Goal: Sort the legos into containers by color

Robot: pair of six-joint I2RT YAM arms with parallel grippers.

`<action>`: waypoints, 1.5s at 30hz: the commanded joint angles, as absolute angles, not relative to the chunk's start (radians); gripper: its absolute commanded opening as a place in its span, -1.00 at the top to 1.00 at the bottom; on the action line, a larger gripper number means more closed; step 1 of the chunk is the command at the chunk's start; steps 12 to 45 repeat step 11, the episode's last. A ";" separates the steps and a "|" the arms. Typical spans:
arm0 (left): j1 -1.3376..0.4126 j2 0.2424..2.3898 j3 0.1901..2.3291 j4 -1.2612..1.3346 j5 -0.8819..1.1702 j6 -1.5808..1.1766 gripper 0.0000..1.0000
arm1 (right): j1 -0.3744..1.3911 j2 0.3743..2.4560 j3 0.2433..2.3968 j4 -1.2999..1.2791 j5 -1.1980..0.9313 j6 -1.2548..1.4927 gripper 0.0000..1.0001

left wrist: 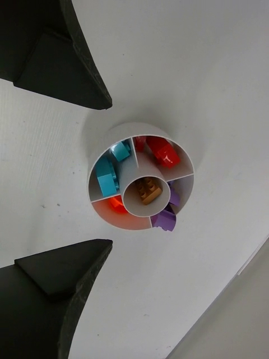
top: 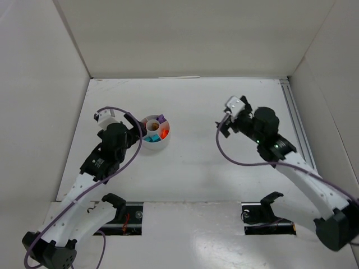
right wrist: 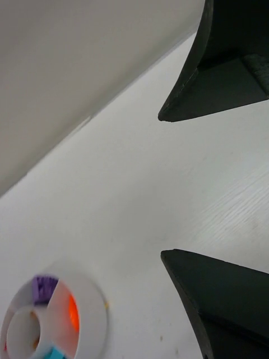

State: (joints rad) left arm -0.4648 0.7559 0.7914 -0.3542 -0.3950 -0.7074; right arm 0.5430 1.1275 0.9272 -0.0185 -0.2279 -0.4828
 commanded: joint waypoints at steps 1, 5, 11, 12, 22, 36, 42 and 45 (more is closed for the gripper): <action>-0.468 0.732 0.815 -0.374 -0.446 -0.732 -0.99 | 0.480 0.898 0.797 -0.098 -0.096 -0.491 -1.00; -0.468 0.712 0.815 -0.383 -0.472 -0.755 -0.99 | 0.439 0.709 0.746 -0.268 0.112 -0.466 -1.00; -0.468 0.712 0.815 -0.393 -0.472 -0.764 -0.99 | 0.417 0.632 0.733 -0.345 0.187 -0.457 -1.00; -0.468 0.712 0.815 -0.393 -0.472 -0.764 -0.99 | 0.417 0.632 0.733 -0.345 0.187 -0.457 -1.00; -0.468 0.712 0.815 -0.393 -0.472 -0.764 -0.99 | 0.417 0.632 0.733 -0.345 0.187 -0.457 -1.00; -0.468 0.712 0.815 -0.393 -0.472 -0.764 -0.99 | 0.417 0.632 0.733 -0.345 0.187 -0.457 -1.00; -0.468 0.712 0.815 -0.393 -0.472 -0.764 -0.99 | 0.417 0.632 0.733 -0.345 0.187 -0.457 -1.00; -0.468 0.712 0.815 -0.393 -0.472 -0.764 -0.99 | 0.417 0.632 0.733 -0.345 0.187 -0.457 -1.00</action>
